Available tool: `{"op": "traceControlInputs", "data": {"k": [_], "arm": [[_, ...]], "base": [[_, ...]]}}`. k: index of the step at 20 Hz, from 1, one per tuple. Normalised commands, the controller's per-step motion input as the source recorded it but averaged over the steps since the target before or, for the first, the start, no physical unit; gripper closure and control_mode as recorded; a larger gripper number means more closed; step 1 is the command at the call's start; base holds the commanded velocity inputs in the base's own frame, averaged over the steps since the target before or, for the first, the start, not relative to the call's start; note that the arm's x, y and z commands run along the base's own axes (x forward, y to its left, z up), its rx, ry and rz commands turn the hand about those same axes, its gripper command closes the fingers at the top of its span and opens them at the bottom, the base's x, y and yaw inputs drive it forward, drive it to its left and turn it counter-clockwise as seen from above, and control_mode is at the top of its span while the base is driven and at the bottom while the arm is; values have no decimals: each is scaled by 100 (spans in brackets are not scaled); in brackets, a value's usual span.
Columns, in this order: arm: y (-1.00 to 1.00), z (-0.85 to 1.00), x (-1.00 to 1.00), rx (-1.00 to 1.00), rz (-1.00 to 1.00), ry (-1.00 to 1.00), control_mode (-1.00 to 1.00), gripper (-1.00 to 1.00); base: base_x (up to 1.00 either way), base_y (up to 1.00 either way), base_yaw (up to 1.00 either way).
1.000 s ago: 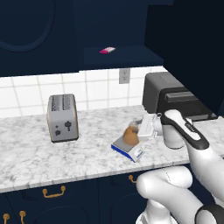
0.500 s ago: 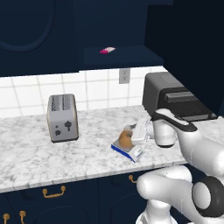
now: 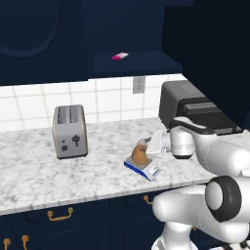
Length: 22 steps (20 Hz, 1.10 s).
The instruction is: Pick the honey bottle and place it on the digital scale for weighing, and close the cabinet.
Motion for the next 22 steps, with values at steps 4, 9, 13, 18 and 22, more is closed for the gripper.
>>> {"op": "traceControlInputs", "data": {"k": [4, 9, 13, 18, 22], "arm": [[3, -3, -2, 0, 0, -9, -100, -100], [7, 0, -14, 0, 0, -6, -100, -100], [6, 0, -10, 0, 0, 0, -100, -100], [0, 5, -15, 0, 0, -3, -100, -100], [0, 22, -48, 0, 0, -23, -100, -100]], "base": [[0, 0, 0], [0, 0, 0], [0, 0, 0], [0, 0, 0], [0, 0, 0]]}}
